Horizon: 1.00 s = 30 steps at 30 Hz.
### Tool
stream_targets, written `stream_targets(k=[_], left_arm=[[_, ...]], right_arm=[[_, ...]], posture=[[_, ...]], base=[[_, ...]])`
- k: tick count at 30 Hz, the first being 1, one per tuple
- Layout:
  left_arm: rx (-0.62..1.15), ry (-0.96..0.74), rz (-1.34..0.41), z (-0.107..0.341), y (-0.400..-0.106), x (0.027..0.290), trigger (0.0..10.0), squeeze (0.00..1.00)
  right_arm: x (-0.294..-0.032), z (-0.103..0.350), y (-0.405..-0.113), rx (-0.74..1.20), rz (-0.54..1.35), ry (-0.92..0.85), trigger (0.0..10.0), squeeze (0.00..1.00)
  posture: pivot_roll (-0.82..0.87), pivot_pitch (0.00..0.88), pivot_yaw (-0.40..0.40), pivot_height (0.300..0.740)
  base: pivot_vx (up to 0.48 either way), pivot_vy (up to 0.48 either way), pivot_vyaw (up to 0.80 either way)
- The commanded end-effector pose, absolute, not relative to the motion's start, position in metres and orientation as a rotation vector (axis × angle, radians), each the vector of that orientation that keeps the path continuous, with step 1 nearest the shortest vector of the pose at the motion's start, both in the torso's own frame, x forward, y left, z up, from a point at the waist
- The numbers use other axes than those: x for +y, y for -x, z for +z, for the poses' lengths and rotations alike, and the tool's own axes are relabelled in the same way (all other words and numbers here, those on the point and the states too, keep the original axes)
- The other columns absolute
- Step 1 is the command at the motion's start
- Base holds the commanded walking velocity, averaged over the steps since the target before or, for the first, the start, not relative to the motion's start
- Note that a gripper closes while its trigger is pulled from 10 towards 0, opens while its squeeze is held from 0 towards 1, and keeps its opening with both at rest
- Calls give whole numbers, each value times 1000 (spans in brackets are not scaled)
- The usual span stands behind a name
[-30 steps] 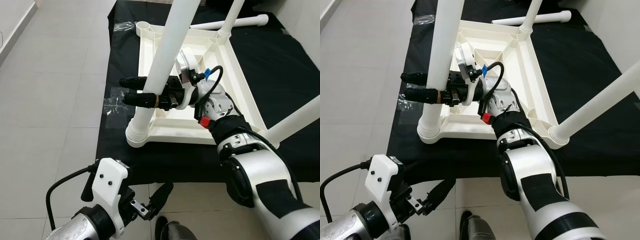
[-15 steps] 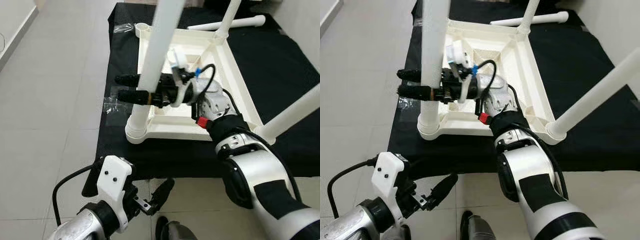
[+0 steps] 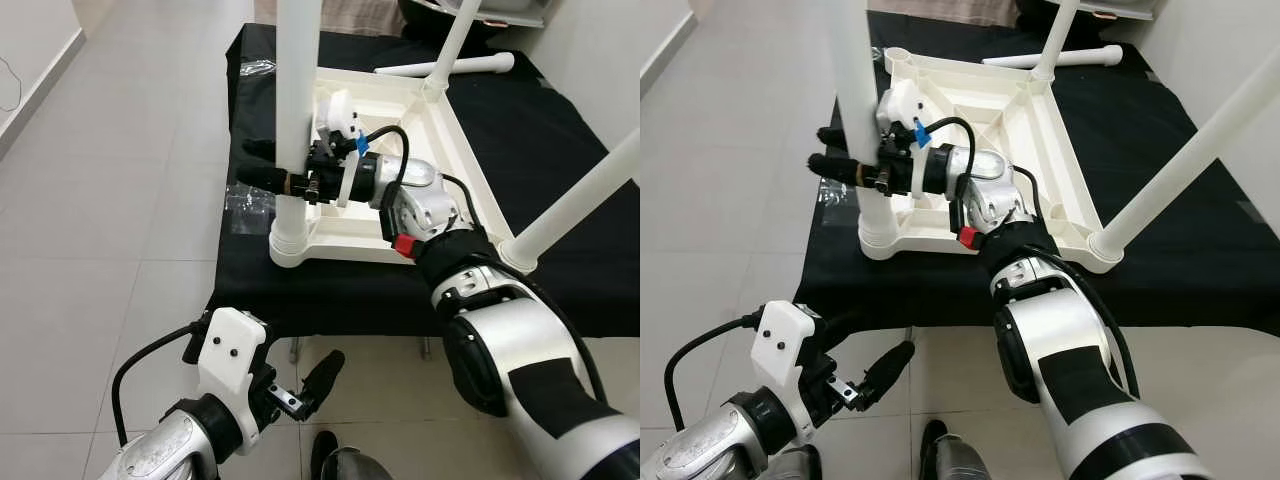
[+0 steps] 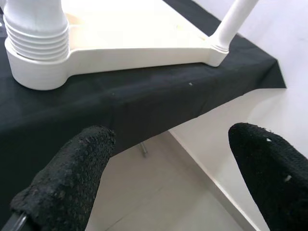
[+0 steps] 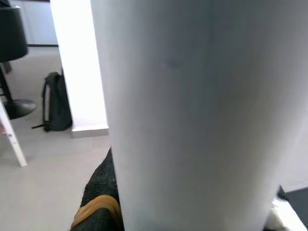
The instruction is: Building children table
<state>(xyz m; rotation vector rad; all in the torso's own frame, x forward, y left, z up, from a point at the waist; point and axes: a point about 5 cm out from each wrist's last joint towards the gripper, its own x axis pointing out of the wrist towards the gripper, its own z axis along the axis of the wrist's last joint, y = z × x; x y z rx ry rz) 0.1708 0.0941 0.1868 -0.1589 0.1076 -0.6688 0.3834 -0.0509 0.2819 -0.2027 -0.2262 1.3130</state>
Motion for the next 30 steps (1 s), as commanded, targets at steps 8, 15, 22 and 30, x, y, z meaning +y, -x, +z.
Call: stream_targets(k=[8,15,22,30], left_arm=[[107,158,-673,182,-170,93,10000,0],[103,153,-674,182,-170,93,10000,0],[95,144,-663,181,-172,97,10000,0],[88,137,-654,181,-174,97,10000,0]], right_arm=[[-65,250,-405,-54,896,-6,10000,0],[-71,249,-409,-78,773,-35,10000,0],[-73,247,-412,-85,663,-42,10000,0],[-70,245,-413,-85,593,-42,10000,0]], posture=[[155,193,-169,740],[156,190,-167,740],[156,197,-162,740],[153,203,-161,740]], base=[[0,0,0],[0,0,0],[0,0,0],[0,0,0]])
